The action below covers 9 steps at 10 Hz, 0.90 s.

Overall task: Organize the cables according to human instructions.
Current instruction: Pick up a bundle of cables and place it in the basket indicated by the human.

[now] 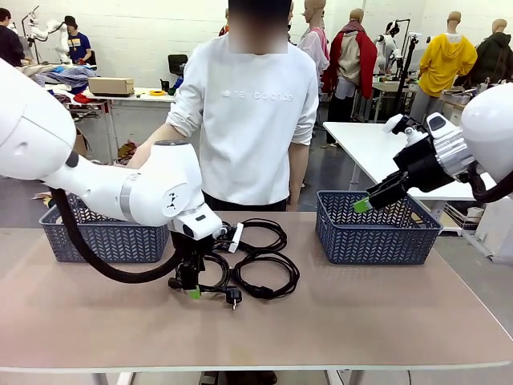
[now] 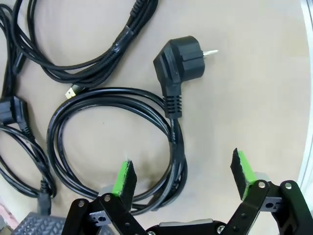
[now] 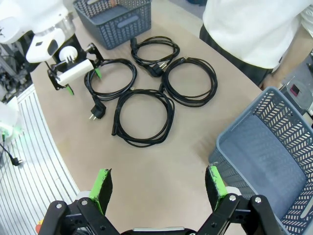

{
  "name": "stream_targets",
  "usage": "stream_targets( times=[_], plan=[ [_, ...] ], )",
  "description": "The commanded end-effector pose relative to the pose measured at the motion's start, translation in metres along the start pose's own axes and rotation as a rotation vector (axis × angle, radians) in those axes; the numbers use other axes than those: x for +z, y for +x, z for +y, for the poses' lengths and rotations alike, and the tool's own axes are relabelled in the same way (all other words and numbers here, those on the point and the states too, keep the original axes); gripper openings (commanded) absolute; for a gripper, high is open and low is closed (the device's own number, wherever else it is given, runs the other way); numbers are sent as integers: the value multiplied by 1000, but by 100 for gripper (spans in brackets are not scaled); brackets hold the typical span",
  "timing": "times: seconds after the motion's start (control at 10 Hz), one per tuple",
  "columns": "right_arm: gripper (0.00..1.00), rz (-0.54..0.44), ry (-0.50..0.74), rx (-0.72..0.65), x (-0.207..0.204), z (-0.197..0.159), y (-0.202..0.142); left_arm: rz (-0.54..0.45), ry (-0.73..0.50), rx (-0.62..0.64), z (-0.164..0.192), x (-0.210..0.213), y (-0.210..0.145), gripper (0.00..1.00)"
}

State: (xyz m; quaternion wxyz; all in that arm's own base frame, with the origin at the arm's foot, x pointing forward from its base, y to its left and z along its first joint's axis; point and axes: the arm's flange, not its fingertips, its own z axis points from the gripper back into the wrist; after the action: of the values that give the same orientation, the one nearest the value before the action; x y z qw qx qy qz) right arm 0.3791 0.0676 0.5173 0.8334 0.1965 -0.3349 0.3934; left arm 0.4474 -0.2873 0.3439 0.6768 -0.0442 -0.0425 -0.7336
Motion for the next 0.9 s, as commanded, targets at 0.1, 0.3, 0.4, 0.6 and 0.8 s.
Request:
stream_targets(
  times=[0.1,0.3,0.4,0.6,0.8],
  plan=[
    [100,-19,15,7,-1,-2,1,24,-3,-7,11,-8,5,100],
    [100,-19,15,7,-1,-2,1,48,-27,-16,10,-15,4,100],
    [100,-19,15,7,-1,-2,1,63,-24,-10,11,-18,2,100],
    [100,-19,15,7,-1,-2,1,62,-17,-4,13,-21,1,100],
    [100,-19,15,7,-1,-2,1,60,-19,12,15,-22,1,80]
  ],
)
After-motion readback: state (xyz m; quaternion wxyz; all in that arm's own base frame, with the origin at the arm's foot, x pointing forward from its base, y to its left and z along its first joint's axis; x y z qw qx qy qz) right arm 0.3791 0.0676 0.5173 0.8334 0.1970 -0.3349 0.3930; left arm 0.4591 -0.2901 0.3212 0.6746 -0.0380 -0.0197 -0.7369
